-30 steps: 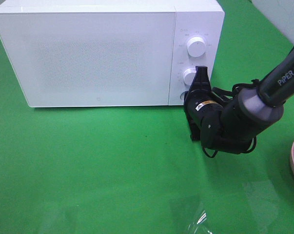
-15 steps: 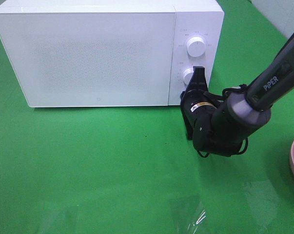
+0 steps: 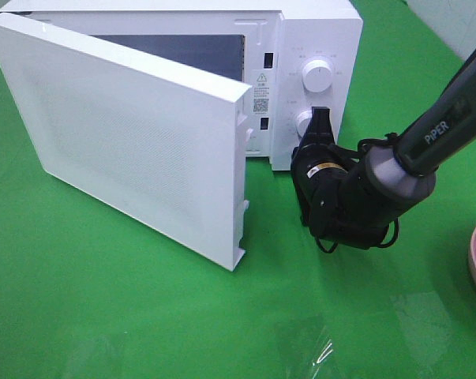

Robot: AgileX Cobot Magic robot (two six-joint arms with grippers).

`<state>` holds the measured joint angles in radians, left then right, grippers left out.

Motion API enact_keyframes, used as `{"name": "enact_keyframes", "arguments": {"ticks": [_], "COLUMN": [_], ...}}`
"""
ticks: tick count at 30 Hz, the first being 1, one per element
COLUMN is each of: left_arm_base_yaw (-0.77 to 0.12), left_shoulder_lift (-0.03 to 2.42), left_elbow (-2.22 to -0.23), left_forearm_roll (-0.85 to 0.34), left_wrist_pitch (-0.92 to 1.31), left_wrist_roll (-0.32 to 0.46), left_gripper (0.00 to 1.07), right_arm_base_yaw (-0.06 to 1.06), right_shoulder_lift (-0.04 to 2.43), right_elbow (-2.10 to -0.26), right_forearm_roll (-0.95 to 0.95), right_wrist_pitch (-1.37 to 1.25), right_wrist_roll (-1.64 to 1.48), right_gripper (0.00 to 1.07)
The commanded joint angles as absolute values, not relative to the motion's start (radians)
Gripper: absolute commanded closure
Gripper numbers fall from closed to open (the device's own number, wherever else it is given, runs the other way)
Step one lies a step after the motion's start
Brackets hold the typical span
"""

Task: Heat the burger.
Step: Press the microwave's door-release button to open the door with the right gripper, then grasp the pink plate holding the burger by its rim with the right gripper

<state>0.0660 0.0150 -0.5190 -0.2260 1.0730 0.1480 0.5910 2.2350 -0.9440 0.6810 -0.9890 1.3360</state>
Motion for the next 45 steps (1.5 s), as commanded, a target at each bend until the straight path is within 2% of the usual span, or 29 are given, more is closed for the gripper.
{"name": "enact_keyframes", "arguments": {"ticks": [1,12,30,37,43,45], "left_arm_base_yaw": [0.068,0.068,0.068,0.068,0.068,0.068], "left_shoulder_lift": [0.013,0.013,0.013,0.013,0.013,0.013], "left_elbow": [-0.516,-0.516,-0.516,-0.516,-0.516,-0.516], "left_forearm_roll": [-0.228,-0.228,-0.228,-0.228,-0.228,-0.228], "left_wrist_pitch": [1.073,1.073,1.073,1.073,1.073,1.073], "left_wrist_roll": [0.15,0.15,0.15,0.15,0.15,0.15], "left_gripper": [0.26,0.26,0.26,0.26,0.26,0.26], "right_arm_base_yaw": [0.539,0.545,0.553,0.553,0.552,0.552], "right_shoulder_lift": [2.223,2.192,2.048,1.941,1.822,1.747], "right_elbow": [-1.006,-0.959,-0.769,-0.691,-0.671,-0.671], "right_forearm_roll": [0.633,0.629,0.622,0.622,0.622,0.622], "right_wrist_pitch": [-1.132,-1.034,-0.877,-0.79,-0.625,-0.515], "right_wrist_roll": [1.338,1.329,1.297,1.179,0.935,0.738], "right_gripper": [1.07,1.07,1.07,1.07,1.07,1.07]}}
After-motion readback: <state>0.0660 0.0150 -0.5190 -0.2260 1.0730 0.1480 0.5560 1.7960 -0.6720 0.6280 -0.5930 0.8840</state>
